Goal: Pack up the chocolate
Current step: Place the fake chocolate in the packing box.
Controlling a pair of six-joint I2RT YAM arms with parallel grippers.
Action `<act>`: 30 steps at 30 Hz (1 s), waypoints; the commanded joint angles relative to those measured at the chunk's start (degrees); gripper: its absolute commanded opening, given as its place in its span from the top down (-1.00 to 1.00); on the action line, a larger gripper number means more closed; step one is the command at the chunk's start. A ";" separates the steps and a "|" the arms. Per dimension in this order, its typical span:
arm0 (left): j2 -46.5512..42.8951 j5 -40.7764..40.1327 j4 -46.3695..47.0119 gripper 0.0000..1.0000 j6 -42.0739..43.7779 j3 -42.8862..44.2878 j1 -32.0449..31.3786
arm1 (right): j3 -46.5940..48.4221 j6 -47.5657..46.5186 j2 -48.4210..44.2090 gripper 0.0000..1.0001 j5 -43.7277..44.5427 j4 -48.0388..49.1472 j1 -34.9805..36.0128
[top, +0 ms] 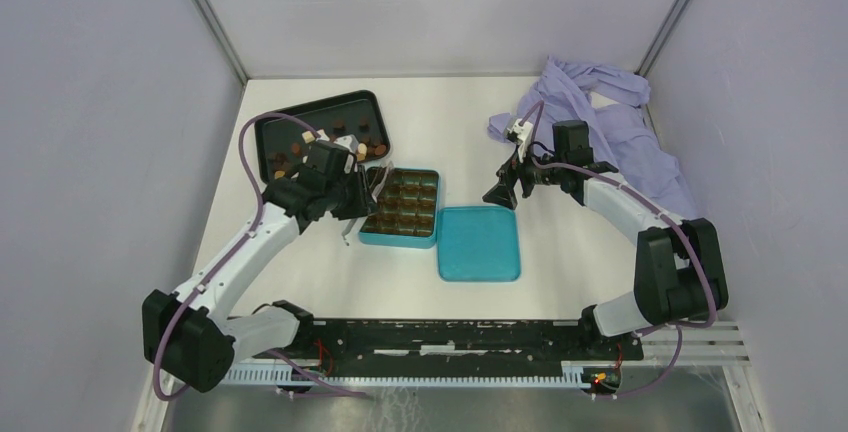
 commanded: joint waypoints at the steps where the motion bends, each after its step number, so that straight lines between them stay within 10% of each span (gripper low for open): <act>1: 0.38 -0.06 4.10 0.80 2.16 0.52 -0.77 | 0.15 -0.75 0.49 -0.85 -0.54 1.40 -0.11; 13: 2.66 -2.41 4.44 0.30 1.94 1.89 -2.09 | 0.06 -0.93 0.26 -0.85 -0.54 1.21 -0.06; 30: 1.50 -3.67 3.12 0.25 1.70 4.99 -2.47 | 0.08 -1.11 0.17 -0.85 -0.78 1.12 -0.10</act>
